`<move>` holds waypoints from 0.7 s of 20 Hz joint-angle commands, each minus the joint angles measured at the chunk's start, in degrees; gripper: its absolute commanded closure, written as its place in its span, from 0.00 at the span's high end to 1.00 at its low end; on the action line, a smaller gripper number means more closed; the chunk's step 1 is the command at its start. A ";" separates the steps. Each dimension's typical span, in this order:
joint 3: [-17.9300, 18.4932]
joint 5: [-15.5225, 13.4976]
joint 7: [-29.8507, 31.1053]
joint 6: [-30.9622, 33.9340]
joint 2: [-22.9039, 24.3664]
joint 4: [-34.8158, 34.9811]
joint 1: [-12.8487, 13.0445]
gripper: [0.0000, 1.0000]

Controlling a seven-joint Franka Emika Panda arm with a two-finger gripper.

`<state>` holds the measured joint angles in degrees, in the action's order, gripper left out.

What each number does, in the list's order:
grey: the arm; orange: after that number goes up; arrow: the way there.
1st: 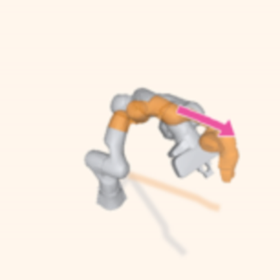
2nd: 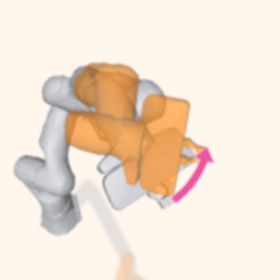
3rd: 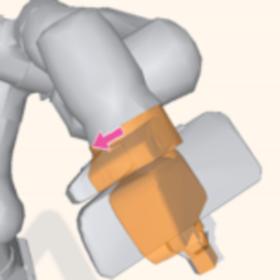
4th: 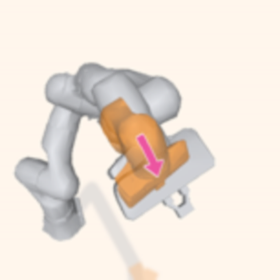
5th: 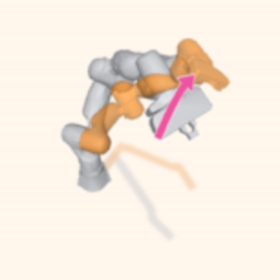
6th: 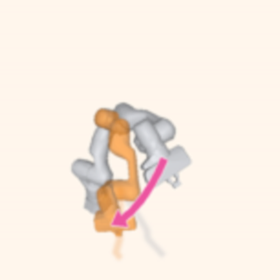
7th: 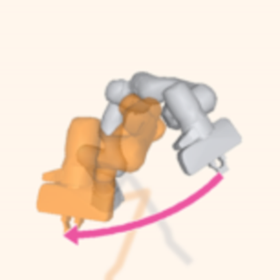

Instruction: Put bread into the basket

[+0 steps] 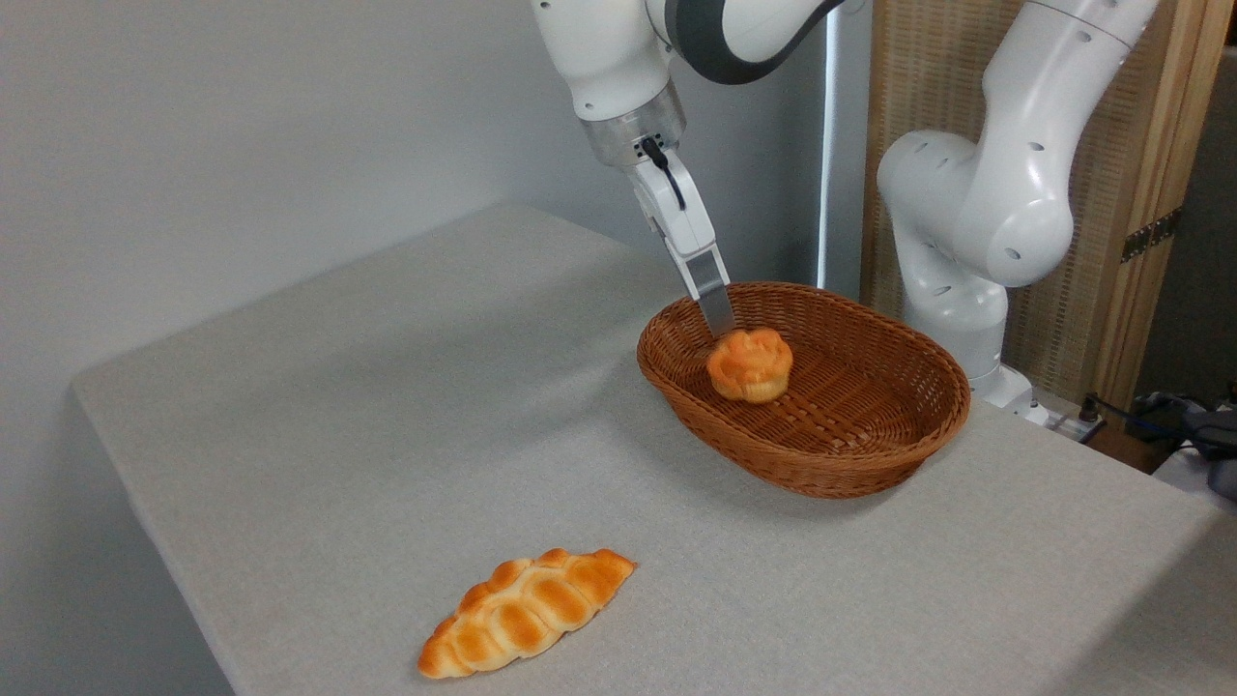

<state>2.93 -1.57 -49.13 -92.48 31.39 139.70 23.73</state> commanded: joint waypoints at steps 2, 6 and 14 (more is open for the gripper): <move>1.20 0.78 -0.70 -1.03 -0.71 -0.48 1.85 1.00; 1.81 0.78 -0.26 -1.74 -3.07 -5.72 1.32 1.00; 9.45 -2.21 0.88 -1.39 -13.01 -28.93 1.15 1.00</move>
<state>9.35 -2.33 -48.97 -94.79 22.40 118.78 24.43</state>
